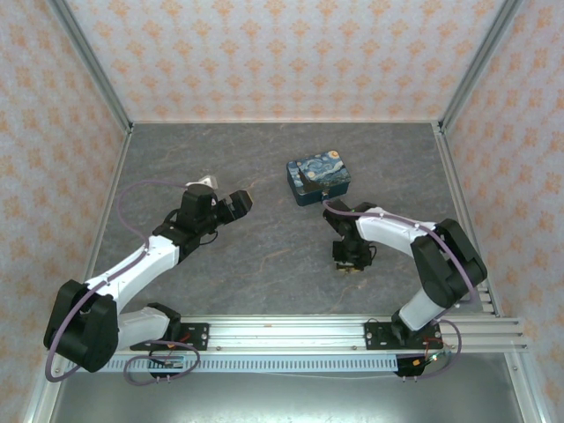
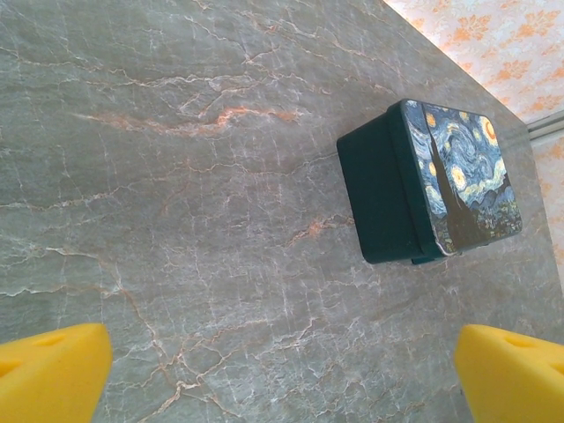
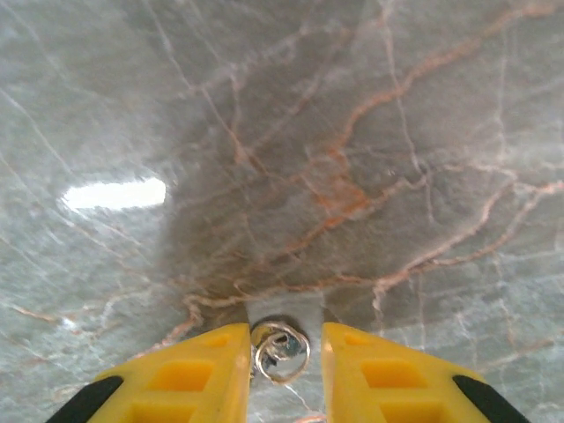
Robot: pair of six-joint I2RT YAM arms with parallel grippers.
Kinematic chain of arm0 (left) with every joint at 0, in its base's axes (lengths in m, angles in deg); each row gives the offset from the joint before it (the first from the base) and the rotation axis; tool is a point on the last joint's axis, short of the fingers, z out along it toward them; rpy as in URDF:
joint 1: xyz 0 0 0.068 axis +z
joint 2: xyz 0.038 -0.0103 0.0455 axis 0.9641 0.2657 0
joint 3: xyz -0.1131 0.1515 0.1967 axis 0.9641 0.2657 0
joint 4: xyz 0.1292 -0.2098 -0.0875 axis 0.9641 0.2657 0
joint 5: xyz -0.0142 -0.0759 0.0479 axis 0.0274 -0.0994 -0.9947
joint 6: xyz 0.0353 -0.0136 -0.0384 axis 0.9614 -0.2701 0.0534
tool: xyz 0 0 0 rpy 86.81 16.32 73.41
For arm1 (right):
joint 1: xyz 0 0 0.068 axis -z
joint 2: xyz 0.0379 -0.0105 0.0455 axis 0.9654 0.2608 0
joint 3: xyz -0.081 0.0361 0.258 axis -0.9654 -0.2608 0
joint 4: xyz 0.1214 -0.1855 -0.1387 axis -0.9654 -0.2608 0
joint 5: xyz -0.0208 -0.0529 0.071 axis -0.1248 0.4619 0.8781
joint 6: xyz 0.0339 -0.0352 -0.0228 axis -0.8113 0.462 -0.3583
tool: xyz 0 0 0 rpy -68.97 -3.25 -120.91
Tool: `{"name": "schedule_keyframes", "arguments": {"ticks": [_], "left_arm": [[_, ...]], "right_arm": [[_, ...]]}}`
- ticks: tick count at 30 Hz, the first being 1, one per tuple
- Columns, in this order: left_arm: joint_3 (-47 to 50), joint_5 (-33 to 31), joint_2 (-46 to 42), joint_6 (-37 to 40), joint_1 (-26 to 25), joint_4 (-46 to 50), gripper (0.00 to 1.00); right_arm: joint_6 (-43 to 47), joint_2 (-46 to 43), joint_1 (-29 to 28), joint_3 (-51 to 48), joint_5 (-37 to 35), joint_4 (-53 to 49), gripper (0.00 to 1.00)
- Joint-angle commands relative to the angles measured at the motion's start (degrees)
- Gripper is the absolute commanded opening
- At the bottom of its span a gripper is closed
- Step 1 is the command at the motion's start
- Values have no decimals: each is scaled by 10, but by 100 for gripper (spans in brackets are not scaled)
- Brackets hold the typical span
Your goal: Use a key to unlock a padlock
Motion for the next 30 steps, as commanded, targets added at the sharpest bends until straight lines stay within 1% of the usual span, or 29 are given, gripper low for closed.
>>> {"name": "schedule_keyframes", "arguments": {"ticks": [1, 16, 20, 30], "left_arm": [[-15, -10, 5, 10, -4, 14, 100], [-19, -9, 5, 10, -5, 19, 100], [-22, -10, 6, 11, -5, 22, 100], [-36, -8, 4, 18, -5, 32, 100]], "right_arm": [[5, -17, -2, 2, -20, -38, 28], [8, 12, -2, -9, -11, 1, 28], [10, 18, -2, -11, -9, 5, 26], [12, 3, -2, -11, -11, -3, 4]]}}
